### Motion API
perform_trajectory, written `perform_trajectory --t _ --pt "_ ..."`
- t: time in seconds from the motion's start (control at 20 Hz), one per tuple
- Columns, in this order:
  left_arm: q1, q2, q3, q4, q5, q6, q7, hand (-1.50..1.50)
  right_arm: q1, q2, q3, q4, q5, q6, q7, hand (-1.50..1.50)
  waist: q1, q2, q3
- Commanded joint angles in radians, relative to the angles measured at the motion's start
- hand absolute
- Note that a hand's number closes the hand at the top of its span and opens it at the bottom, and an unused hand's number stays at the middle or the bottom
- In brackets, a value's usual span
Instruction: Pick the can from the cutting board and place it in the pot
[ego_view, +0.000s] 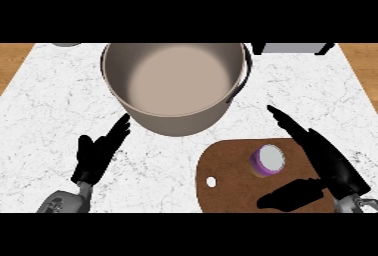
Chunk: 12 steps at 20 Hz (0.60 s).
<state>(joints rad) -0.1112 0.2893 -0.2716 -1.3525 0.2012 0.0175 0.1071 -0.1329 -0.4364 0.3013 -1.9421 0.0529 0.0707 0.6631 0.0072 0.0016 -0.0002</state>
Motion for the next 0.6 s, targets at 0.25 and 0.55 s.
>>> perform_trajectory --t 0.25,0.55 --pt "0.027 -0.006 0.06 -0.026 -0.015 -0.078 0.012 0.0 0.044 0.04 -0.074 0.24 0.104 0.073 -0.258 -1.5 -0.005 -0.001 0.001" --pt "0.011 -0.02 0.089 -0.067 -0.047 -0.082 0.096 0.0 0.159 0.039 -0.155 0.241 0.117 0.096 -0.411 -1.5 -0.008 -0.002 0.001"
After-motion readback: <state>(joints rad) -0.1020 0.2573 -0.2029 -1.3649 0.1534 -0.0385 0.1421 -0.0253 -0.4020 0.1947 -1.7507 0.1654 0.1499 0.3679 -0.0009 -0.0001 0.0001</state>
